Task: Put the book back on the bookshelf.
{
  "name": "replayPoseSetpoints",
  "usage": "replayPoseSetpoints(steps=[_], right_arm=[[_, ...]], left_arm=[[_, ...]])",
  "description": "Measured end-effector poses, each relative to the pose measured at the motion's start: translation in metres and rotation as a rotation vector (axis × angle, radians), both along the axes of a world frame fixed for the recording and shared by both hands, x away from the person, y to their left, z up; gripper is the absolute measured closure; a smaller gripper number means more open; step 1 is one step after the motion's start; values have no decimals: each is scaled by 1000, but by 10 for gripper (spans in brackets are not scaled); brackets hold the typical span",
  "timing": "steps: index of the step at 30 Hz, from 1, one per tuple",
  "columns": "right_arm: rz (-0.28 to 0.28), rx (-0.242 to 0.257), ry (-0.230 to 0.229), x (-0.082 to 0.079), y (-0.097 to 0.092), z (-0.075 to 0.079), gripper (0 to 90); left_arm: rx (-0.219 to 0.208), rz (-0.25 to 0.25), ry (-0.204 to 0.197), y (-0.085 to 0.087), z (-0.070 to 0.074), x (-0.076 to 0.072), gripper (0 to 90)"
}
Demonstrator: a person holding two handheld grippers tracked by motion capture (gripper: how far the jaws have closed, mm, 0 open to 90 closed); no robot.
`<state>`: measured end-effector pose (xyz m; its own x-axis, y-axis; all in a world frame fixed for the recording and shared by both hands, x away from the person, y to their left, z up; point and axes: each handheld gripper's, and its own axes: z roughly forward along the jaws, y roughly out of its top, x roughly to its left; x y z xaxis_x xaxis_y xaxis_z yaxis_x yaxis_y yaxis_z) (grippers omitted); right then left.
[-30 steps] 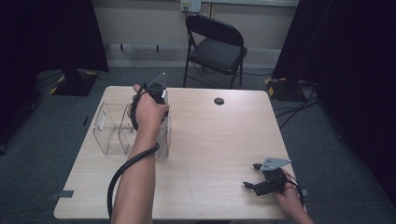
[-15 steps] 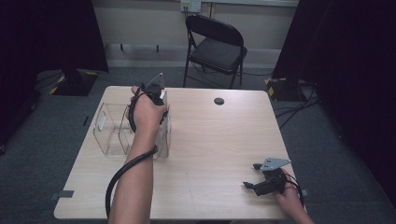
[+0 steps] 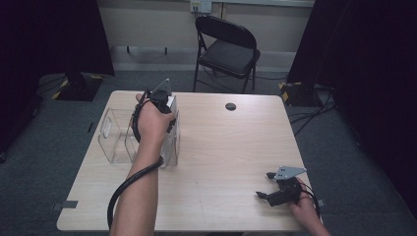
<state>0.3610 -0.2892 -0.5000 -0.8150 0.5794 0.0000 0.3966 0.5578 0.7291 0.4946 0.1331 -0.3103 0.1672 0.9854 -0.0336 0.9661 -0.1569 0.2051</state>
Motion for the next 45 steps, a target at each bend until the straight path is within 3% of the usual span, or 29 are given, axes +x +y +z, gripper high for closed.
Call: replayPoseSetpoints(steps=[13,23,33,38,45], right_arm=[[0,0,0,0,0,0,122],[0,0,0,0,0,0,122],[0,0,0,0,0,0,122],[0,0,0,0,0,0,122],[0,0,0,0,0,0,122]], left_arm=[[-34,-13,-22,6,1,-11,451],[-55,-16,-17,10,5,-18,444],[-50,-46,-26,11,5,-26,433],[-78,-51,-31,15,5,-30,434],[-83,-77,-33,17,5,-35,430]])
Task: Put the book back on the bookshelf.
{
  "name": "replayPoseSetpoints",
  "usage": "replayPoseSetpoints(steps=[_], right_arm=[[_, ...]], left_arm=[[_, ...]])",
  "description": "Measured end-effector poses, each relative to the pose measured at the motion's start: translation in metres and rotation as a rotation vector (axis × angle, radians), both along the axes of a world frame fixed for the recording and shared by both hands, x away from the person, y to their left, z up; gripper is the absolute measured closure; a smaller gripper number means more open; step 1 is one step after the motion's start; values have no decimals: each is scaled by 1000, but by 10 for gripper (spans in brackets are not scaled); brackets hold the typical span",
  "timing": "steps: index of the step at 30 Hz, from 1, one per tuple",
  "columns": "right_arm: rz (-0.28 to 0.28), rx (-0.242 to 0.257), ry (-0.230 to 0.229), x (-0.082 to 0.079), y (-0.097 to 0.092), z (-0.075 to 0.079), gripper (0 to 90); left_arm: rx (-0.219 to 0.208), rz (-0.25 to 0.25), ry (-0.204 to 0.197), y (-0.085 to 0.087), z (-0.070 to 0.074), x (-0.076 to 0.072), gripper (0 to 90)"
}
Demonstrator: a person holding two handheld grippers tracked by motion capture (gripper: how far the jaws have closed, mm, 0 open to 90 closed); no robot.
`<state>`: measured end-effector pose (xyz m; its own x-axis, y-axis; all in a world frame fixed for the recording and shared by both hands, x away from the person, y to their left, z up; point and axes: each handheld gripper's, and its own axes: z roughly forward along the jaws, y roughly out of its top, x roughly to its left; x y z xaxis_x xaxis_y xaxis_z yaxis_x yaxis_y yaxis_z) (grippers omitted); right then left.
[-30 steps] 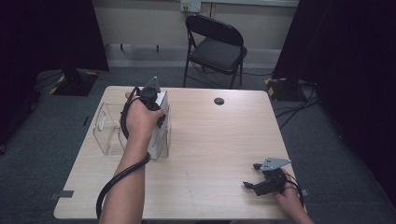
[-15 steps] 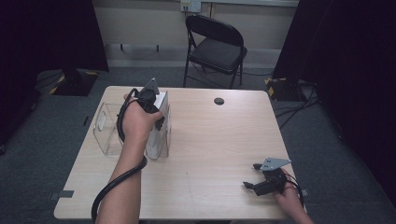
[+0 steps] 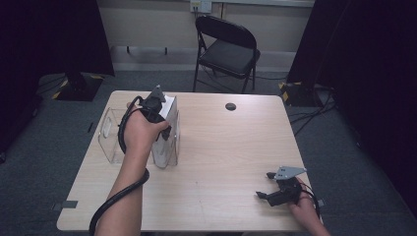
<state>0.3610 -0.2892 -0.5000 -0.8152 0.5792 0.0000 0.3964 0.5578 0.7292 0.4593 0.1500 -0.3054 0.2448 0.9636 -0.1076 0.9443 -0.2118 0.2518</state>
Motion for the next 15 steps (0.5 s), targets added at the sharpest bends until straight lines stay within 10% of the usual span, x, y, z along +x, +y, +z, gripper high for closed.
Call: replayPoseSetpoints(steps=[15], right_arm=[[0,0,0,0,0,0,122]], left_arm=[[-22,-30,-5,7,-5,-11,429]])
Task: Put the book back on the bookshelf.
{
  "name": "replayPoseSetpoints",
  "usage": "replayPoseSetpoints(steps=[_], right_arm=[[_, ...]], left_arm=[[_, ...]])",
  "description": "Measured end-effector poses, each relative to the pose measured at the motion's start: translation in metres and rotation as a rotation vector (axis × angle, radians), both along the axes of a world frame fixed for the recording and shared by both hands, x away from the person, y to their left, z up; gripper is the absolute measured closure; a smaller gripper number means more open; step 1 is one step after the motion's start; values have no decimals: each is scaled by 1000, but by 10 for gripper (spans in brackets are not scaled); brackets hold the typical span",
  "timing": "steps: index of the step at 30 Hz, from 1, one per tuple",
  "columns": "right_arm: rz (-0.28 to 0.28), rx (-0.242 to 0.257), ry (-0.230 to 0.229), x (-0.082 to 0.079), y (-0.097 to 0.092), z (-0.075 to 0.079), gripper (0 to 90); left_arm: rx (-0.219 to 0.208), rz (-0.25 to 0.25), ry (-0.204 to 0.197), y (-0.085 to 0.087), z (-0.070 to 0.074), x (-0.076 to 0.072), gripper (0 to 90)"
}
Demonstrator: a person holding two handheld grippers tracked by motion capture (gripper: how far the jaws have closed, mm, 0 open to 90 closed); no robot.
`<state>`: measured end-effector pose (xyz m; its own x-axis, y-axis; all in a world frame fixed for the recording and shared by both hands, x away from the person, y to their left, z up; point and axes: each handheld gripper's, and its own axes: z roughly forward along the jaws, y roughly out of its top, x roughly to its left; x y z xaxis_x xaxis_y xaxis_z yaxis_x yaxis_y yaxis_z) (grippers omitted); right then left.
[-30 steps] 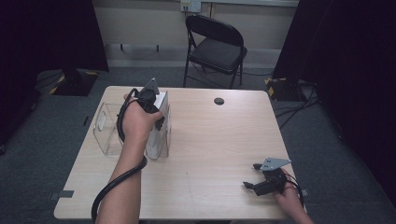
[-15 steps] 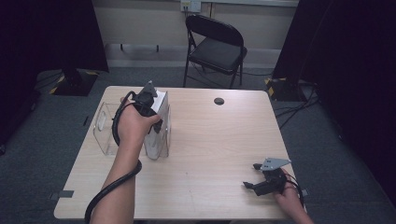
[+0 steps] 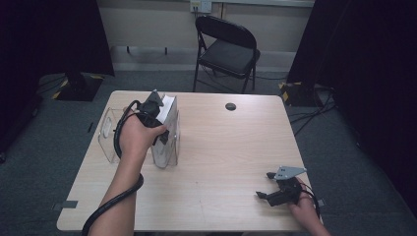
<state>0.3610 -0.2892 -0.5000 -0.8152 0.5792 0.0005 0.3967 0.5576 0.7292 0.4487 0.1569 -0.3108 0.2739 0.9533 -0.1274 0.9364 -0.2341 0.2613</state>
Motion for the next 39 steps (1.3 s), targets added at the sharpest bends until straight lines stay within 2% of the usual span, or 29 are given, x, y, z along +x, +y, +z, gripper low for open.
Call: replayPoseSetpoints(steps=[6,23,32,39], right_arm=[[0,0,0,0,0,0,122],[-1,1,-2,0,0,0,122],[-1,1,-2,0,0,0,121],[-1,1,-2,0,0,0,122]], left_arm=[[0,-19,7,1,-2,-4,426],[-11,-60,-13,5,1,-18,407],[-14,-83,-26,5,0,-23,348],[7,-135,-43,2,-2,-27,275]])
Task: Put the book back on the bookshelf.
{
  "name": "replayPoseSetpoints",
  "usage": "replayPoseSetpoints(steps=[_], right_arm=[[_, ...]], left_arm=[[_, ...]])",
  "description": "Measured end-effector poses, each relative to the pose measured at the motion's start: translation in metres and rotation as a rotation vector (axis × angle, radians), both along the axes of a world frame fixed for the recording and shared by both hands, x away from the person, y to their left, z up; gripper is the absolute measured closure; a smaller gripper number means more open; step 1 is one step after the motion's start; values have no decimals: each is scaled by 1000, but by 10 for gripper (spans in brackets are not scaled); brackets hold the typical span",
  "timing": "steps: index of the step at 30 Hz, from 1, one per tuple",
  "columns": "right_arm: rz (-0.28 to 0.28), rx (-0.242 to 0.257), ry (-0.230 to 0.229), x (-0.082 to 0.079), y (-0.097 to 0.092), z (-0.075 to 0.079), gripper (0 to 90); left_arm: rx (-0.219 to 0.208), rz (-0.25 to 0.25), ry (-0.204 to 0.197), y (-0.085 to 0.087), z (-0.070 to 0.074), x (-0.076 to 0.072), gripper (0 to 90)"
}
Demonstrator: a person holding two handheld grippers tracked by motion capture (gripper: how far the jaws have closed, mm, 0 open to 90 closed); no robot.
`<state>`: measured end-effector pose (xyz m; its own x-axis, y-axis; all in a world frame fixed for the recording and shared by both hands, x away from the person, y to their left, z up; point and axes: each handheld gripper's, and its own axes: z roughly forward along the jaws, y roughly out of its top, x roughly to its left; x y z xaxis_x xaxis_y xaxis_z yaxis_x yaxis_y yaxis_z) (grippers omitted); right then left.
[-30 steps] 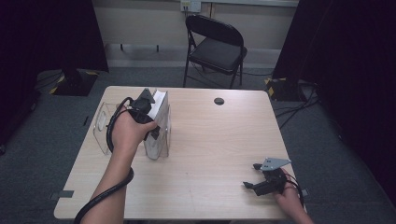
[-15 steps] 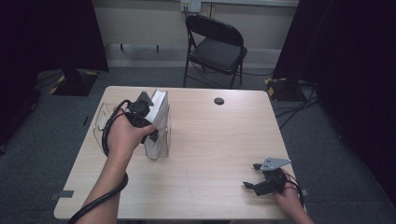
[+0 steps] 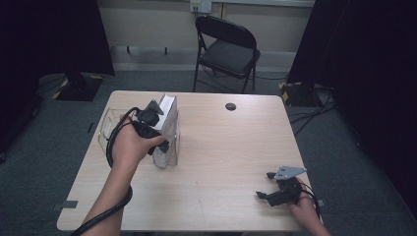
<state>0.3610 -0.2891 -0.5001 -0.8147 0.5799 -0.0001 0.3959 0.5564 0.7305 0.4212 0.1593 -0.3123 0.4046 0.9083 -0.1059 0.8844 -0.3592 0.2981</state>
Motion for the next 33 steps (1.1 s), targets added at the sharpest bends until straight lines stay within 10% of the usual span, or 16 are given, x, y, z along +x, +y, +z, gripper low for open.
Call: replayPoseSetpoints(steps=[33], right_arm=[[0,-2,-1,0,0,0,122]], left_arm=[[-100,-106,-75,0,-19,-23,189]])
